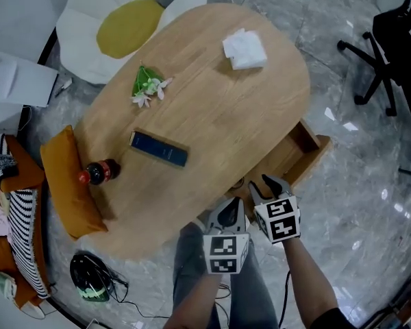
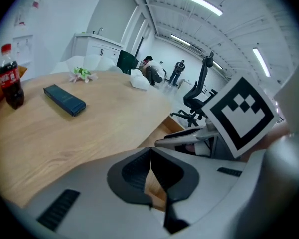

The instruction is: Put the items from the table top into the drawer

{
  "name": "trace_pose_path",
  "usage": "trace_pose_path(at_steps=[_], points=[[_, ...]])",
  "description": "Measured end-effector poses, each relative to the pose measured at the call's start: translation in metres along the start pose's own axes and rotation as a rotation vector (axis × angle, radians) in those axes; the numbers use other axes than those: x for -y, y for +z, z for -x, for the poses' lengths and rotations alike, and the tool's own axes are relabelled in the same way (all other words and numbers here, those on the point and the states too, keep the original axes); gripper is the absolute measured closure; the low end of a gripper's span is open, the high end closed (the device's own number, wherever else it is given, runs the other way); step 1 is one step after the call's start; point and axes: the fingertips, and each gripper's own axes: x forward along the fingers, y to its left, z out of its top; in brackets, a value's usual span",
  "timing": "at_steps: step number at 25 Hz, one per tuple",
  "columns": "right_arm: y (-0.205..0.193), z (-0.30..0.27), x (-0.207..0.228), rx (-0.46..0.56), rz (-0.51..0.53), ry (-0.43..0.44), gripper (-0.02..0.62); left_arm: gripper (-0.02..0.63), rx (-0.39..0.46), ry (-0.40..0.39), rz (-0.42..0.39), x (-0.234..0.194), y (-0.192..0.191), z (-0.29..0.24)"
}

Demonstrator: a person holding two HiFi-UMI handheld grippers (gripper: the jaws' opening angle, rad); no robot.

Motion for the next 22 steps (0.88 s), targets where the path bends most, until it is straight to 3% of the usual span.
trace_pose_path(at_steps=[7, 12, 17, 22], points=[[0.037, 0.064, -0.016, 0.091, -0.053, -0.045, 0.431, 0.595, 0.008, -0.023, -0.068, 0.010, 0.049, 0.045], [0.079, 0.107, -0.030, 0.179, -0.069, -0.062, 0.396, 0.595, 0.064, -0.061, -0.060, 0.020, 0.095, 0.076], [0.120, 0.153, -0.053, 0.265, -0.041, -0.066, 0.396, 0.595, 0.119, -0.062, -0.105, 0.033, 0.139, 0.115], [0.158, 0.206, -0.070, 0.328, -0.012, -0.080, 0.396, 0.595, 0.186, -0.089, -0.070, 0.049, 0.180, 0.154]])
